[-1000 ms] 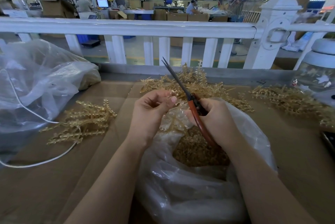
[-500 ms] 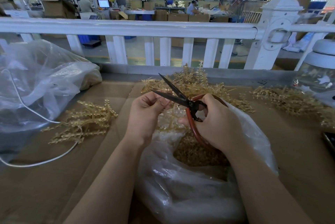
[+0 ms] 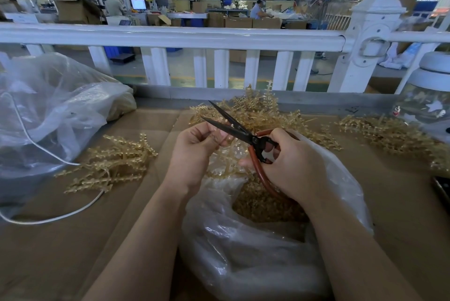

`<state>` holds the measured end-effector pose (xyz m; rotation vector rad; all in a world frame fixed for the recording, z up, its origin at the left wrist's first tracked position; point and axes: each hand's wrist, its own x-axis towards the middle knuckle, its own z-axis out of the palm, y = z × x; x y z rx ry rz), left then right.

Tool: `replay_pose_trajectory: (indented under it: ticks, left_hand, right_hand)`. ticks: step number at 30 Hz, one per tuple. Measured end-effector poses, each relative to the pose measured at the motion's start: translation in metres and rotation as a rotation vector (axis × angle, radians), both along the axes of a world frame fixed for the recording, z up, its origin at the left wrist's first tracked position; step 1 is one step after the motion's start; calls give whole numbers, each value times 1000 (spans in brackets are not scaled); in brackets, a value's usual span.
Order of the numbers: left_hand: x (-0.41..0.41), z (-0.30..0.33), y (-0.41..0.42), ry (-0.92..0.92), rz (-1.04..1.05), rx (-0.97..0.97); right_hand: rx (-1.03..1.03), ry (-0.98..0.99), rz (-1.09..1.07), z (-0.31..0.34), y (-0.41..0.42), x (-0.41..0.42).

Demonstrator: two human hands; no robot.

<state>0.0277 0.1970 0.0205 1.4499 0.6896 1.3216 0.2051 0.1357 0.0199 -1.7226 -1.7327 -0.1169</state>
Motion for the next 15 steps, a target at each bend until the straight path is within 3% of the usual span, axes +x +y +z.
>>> replay_pose_trajectory:
  ticks: [5, 15]
  left_hand:
    - [-1, 1, -1, -13, -31, -2]
    - [-1, 4, -5, -61, 11, 60]
  right_hand:
    - [0, -80, -30, 7, -7, 0]
    - [99, 27, -9, -2, -1, -1]
